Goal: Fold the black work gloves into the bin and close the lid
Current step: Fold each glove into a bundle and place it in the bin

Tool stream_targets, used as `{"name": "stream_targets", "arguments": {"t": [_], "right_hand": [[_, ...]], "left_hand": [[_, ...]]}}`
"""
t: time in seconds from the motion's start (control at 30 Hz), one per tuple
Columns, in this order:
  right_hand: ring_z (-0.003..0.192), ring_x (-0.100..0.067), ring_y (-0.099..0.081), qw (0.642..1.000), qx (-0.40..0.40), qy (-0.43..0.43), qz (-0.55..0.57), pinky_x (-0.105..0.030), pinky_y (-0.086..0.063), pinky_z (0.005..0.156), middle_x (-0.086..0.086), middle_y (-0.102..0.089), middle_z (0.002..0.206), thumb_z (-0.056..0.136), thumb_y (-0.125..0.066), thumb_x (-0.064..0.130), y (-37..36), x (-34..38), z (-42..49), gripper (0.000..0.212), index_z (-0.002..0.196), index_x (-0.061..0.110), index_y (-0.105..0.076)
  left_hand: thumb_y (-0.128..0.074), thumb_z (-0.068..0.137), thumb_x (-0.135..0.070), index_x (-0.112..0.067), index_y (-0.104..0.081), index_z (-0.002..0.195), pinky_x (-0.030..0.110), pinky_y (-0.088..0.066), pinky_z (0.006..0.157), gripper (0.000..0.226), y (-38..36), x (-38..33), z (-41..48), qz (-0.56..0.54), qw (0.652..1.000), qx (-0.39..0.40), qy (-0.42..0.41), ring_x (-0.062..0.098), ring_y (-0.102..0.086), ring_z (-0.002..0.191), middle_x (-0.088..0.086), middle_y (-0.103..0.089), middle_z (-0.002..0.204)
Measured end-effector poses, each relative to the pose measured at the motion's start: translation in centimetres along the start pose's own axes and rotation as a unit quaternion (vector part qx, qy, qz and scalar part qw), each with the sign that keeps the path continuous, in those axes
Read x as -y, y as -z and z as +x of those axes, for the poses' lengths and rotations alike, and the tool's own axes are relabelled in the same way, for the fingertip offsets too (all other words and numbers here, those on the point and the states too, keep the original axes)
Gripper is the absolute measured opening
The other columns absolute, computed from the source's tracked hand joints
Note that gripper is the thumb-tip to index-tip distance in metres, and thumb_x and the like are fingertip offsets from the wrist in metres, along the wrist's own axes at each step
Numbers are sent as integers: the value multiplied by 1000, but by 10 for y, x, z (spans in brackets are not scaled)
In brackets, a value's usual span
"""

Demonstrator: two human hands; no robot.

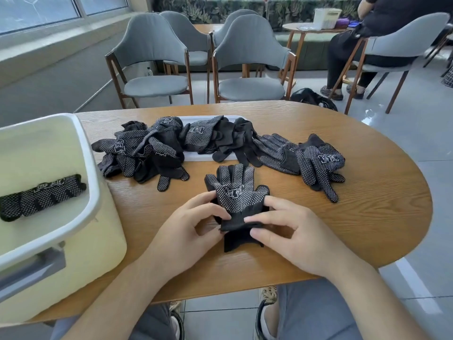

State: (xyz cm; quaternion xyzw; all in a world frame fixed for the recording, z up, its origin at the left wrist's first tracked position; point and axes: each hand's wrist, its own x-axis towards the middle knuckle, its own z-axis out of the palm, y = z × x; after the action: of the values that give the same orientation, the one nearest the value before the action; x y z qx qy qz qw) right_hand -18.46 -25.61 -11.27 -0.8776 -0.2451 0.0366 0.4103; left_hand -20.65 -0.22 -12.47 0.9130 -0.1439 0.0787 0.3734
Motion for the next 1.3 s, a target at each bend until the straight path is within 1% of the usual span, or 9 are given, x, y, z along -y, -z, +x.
{"name": "stream_targets", "arguments": {"t": [0.1, 0.23, 0.4, 0.57, 0.67, 0.87, 1.1, 1.2, 1.3], "right_hand": [[136, 16, -38, 999, 20, 3, -41, -10, -30, 112, 29, -48, 143, 86, -71, 53, -3, -3, -7, 29, 113, 62, -68], [125, -4, -51, 996, 40, 44, -61, -28, -42, 106, 20, -58, 121, 89, -59, 52, -6, -5, -11, 35, 120, 44, -73], [133, -3, -49, 998, 21, 45, -35, -36, -42, 111, 23, -58, 129, 93, -59, 46, -8, -13, -13, 31, 120, 43, -74], [134, 1, -48, 998, -16, 50, -35, -32, -42, 112, 27, -60, 128, 91, -67, 42, -8, -17, -15, 26, 115, 43, -76], [135, 4, -44, 996, -12, 45, -71, -18, -37, 109, 32, -45, 135, 80, -67, 59, -9, -13, -19, 38, 115, 47, -72], [99, -8, -46, 982, -86, 87, -143, -27, -47, 83, 15, -36, 103, 81, -67, 53, -15, -8, -17, 29, 107, 40, -71], [95, -11, -57, 983, -153, 88, -40, -29, -50, 82, 20, -57, 99, 94, -62, 45, -12, 2, 4, 24, 91, 22, -69], [78, -4, -55, 982, -177, 46, 38, -12, -40, 70, 21, -61, 86, 92, -67, 52, 1, 24, 10, 16, 85, 37, -67], [69, -14, -60, 975, -175, 38, 130, -28, -48, 66, 6, -72, 82, 90, -69, 50, 16, 44, 20, 22, 87, 29, -74]], "left_hand": [[-78, 79, -20, -41, -70, 100, 20, -40, 105, 31, -1, -2, -5, 25, 999, 6, -20, 3, -52, 124, -16, -48, 135], [-72, 78, -35, -38, -70, 102, 28, -38, 94, 24, 1, -12, -13, 90, 993, -9, -80, 11, -45, 104, -12, -40, 108], [-69, 83, -63, -42, -69, 110, 26, -31, 100, 35, -1, -14, -17, 131, 982, 36, -133, 0, -44, 117, -24, -48, 121], [-70, 87, -50, -36, -74, 107, 34, -41, 94, 25, -5, -10, -14, 138, 979, 4, -153, 3, -52, 117, -24, -58, 120], [-69, 90, -44, -30, -77, 103, 33, -46, 86, 20, -10, -8, -14, 151, 974, -21, -165, 3, -59, 109, -22, -66, 113], [-62, 94, -40, -27, -74, 104, 35, -48, 79, 21, -10, -8, -12, 129, 981, -39, -139, 4, -61, 96, -21, -67, 93], [-64, 81, -69, -34, -66, 109, 35, -43, 94, 45, -4, -21, -3, 18, 996, -68, -61, 1, -53, 109, -33, -58, 107], [-65, 85, -55, -24, -70, 93, 25, -43, 78, 33, 2, -36, 10, -141, 983, -114, 1, 3, -56, 82, -23, -63, 86], [-66, 94, -36, -13, -70, 90, 20, -44, 64, 23, 15, -56, 23, -275, 953, -127, 1, 6, -54, 69, -10, -64, 74]]}}
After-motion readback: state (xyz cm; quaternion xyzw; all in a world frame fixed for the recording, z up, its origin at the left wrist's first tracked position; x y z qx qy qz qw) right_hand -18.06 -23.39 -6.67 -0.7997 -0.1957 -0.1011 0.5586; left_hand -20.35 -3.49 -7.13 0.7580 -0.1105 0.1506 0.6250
